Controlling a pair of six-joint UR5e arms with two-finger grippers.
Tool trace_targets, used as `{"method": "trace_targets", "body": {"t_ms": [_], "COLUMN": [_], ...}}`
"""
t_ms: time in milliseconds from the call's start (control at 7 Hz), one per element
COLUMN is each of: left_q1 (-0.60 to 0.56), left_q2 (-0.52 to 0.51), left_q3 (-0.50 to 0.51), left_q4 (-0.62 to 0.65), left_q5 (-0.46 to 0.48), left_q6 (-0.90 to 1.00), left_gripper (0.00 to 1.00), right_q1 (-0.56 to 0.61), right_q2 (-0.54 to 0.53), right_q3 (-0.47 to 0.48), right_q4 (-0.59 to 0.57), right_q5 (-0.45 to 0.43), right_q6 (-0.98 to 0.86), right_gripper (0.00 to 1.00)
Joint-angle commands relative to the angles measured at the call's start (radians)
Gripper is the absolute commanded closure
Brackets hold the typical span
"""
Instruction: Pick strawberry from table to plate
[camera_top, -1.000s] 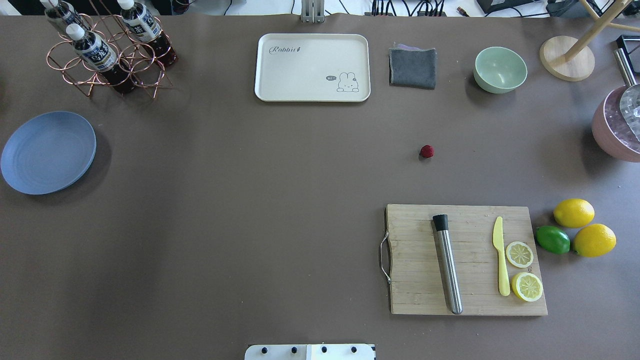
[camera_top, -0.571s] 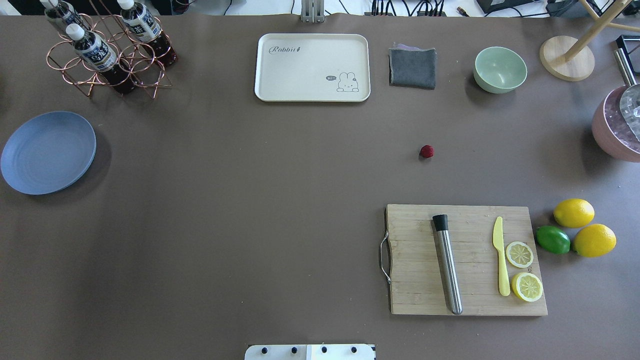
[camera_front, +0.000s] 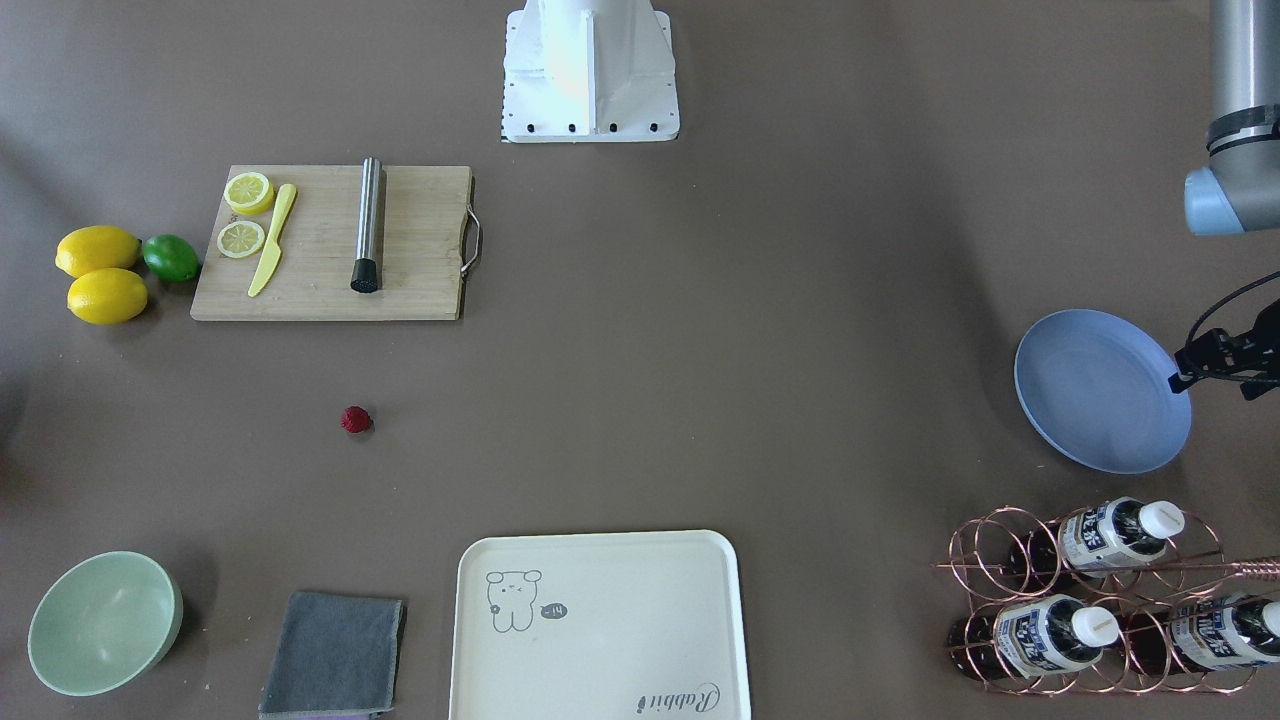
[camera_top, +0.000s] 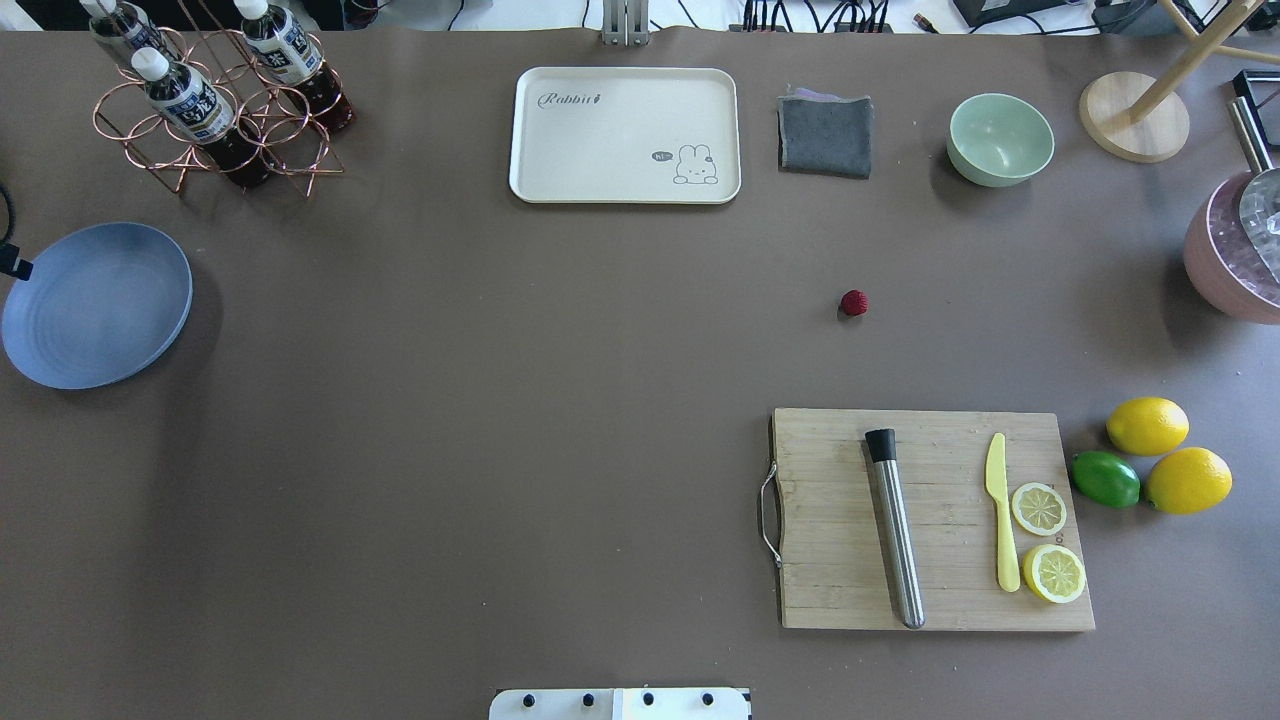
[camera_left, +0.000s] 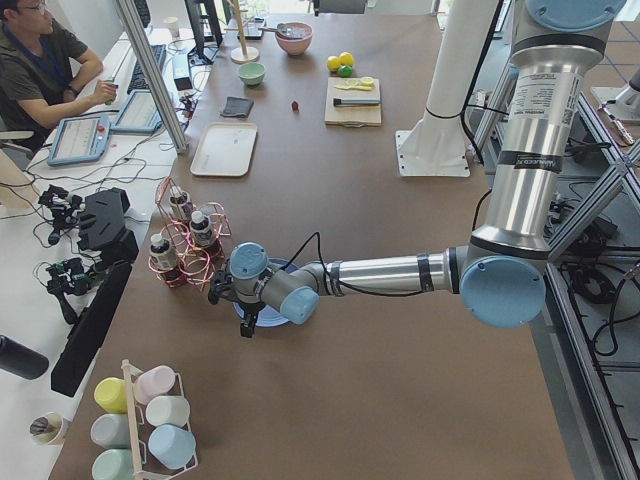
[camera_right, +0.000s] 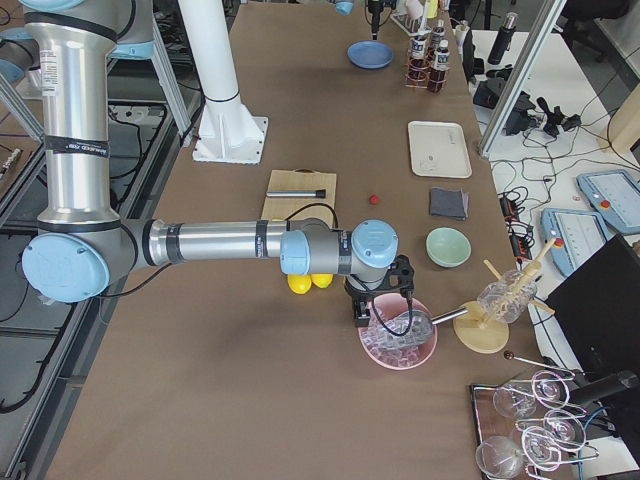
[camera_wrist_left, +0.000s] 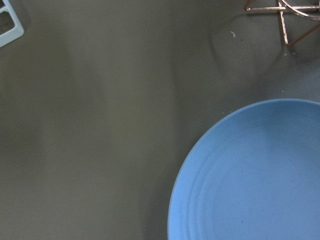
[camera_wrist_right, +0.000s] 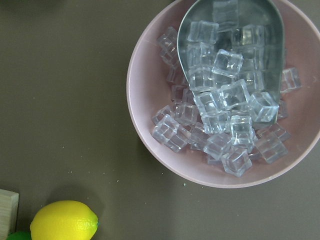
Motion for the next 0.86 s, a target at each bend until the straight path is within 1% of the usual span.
{"method": "trace_targets", "body": {"t_ms": [0,286,571,714], "left_q1": [0.024,0.024,0.024,0.024], "left_q2": [-0.012,-0.012,-0.011,-0.011], "left_q3": [0.029,0.049,0.058,0.062], "left_q4": [-0.019,-0.018,-0.019,-0.019], "left_q5": [0.008,-0.006,-0.024,-0.026], "left_q6": [-0.041,-0.046,-0.046,-0.046], "left_gripper": [0.11,0.12,0.16,0.21], "right_q1": [-0.017,-0.022,-0.022,-0.022], "right_q2": [-0.001,0.001,-0.002,-0.005], "right_q3": [0.011,0.011,0.012,0.012], "right_q4": [0.001,0.001,-0.001,-0.001], "right_q5": [0.002,0.001,0.002,0.002], "right_q6": [0.003,0.005,0.008,0.006], "right_gripper": [0.00,0.00,0.00,0.00]}}
